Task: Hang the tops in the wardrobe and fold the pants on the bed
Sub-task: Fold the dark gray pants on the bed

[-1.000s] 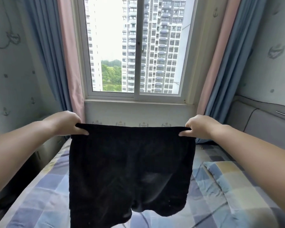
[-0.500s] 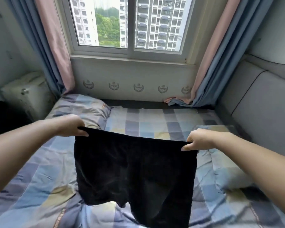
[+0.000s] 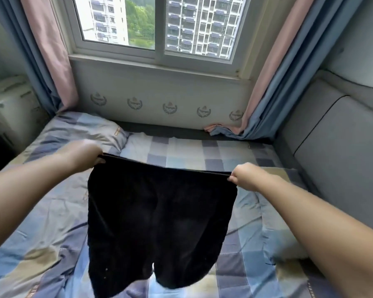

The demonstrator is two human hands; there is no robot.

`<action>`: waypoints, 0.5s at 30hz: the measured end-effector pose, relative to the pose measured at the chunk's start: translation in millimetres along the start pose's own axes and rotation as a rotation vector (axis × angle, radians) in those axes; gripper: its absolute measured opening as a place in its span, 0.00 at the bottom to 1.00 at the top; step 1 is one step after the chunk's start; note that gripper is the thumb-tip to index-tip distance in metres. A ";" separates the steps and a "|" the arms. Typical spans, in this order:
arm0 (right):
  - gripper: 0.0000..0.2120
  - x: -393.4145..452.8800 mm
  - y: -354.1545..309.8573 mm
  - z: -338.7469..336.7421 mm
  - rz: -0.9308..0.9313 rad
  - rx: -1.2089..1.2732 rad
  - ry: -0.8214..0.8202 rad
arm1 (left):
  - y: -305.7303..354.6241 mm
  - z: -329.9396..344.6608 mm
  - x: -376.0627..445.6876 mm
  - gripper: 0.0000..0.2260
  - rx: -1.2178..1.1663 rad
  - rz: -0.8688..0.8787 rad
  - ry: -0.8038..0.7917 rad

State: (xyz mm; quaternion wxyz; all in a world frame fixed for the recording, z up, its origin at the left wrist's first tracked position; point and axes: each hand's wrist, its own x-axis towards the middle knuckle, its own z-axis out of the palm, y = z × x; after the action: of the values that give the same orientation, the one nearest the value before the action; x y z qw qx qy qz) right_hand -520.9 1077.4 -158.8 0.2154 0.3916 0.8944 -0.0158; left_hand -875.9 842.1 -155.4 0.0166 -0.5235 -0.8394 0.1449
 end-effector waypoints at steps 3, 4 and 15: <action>0.18 10.9 16.3 -36.2 0.028 -0.031 0.146 | -4.3 -35.7 19.7 0.12 -0.076 -0.034 0.144; 0.17 13.0 20.8 -47.6 0.033 -0.042 0.207 | -6.9 -46.3 23.9 0.12 -0.125 -0.054 0.189; 0.11 20.6 18.9 10.5 -0.013 -0.138 0.469 | 11.0 20.0 11.5 0.09 -0.402 -0.052 0.503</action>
State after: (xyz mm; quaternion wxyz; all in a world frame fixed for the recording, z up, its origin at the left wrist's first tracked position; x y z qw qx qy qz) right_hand -516.0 1102.8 -173.9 0.0280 0.3633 0.9214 0.1352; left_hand -875.0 852.3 -178.8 0.1236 -0.5141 -0.8339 -0.1580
